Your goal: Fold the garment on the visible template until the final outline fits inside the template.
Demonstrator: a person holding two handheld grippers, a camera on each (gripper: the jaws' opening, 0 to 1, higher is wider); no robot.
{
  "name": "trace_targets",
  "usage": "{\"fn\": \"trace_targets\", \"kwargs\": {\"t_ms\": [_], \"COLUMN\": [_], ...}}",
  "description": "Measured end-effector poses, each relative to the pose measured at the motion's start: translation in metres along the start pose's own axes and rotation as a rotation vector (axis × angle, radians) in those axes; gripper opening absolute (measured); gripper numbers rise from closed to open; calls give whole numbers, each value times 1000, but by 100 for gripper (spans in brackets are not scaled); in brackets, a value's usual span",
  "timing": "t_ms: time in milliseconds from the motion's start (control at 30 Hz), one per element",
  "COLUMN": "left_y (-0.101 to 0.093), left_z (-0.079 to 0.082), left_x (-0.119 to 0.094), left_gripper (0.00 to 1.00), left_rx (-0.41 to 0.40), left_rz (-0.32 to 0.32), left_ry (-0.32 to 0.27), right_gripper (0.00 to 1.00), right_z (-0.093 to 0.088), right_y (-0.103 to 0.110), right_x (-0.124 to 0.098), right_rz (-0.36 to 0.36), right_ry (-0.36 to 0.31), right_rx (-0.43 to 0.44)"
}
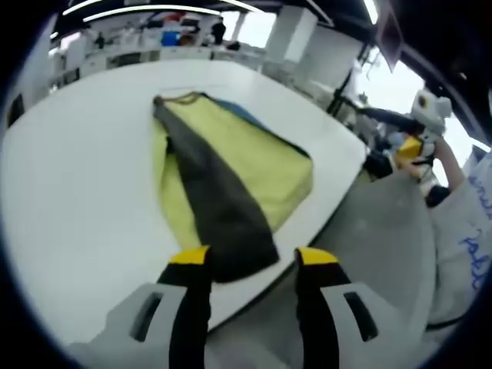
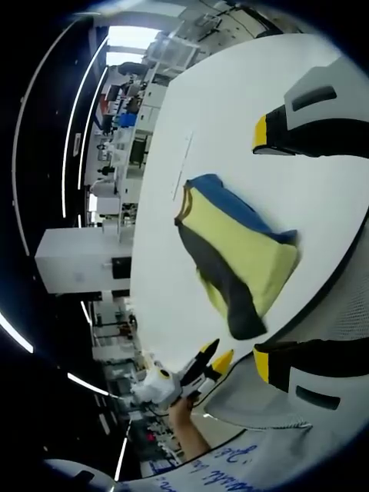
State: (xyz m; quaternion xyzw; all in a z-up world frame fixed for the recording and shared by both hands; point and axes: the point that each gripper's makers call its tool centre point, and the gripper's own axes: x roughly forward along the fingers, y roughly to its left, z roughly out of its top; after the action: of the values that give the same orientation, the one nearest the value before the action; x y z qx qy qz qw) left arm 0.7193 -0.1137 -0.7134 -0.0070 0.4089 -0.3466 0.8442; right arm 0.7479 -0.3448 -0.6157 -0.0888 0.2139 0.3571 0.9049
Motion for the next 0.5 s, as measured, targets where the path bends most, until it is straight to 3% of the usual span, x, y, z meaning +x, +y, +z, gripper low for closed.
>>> {"fn": "trace_targets", "kwargs": {"t_ms": [200,500], "left_y": [15,23], "left_z": [-14,-28], "left_x": [12,17], "left_gripper": [32,26], "left_rx": [-30,-43], "left_rz": [20,47], "left_ry": [41,88], "right_gripper": [100,100], "right_z": [-5,-4], "right_y": [1,5], "right_x": [1,2], "right_rz": [2,10], "right_ry": [27,21], "right_rx": [-27,-25]}}
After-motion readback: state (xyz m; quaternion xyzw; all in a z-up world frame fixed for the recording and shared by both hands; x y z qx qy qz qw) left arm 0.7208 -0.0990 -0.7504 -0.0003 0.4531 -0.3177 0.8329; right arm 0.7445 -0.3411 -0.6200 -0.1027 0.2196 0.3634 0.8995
